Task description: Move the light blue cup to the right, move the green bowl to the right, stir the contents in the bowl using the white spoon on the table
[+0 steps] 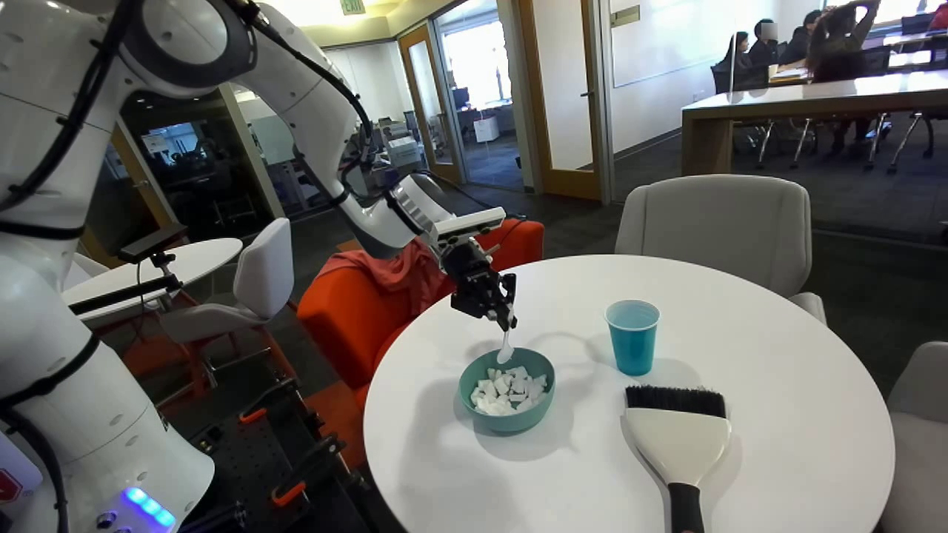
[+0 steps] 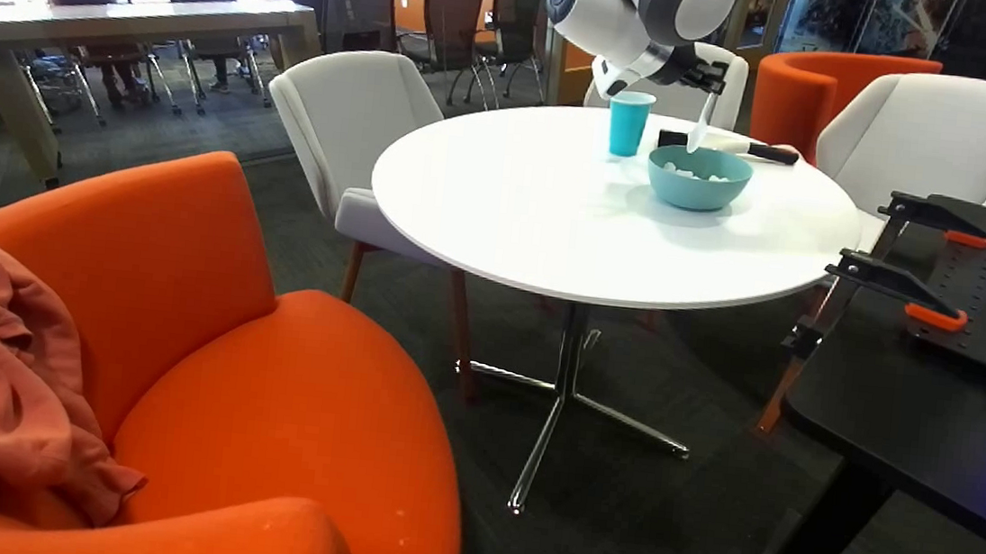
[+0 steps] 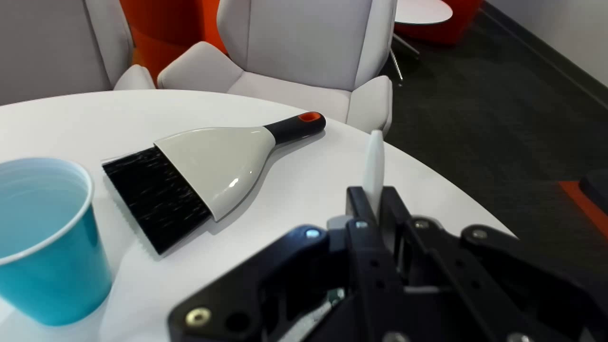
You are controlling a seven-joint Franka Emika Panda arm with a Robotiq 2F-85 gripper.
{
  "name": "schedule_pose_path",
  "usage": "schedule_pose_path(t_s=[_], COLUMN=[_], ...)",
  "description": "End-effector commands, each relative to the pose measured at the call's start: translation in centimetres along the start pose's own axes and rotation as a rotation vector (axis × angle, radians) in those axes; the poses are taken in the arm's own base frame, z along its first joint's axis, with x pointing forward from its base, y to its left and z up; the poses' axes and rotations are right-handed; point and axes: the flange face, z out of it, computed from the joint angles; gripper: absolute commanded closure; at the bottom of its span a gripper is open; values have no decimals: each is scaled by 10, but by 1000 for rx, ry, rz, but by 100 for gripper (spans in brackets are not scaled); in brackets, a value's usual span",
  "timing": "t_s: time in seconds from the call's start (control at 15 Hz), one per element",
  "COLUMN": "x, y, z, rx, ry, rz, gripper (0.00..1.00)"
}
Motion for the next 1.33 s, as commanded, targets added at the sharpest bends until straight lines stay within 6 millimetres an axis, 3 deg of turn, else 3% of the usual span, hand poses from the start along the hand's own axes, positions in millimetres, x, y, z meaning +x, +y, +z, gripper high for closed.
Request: schedule_pose_path(t_s=[0.0,0.47,0.87,1.27], x=[22,53,43,42], y=[-2,-10,-10,7], z=[9,27,45,61], rx=[-17,-71,7,1], ry=[-38,-2,-3,-10], rz=[30,35,25,70], gripper=[97,97,97,97])
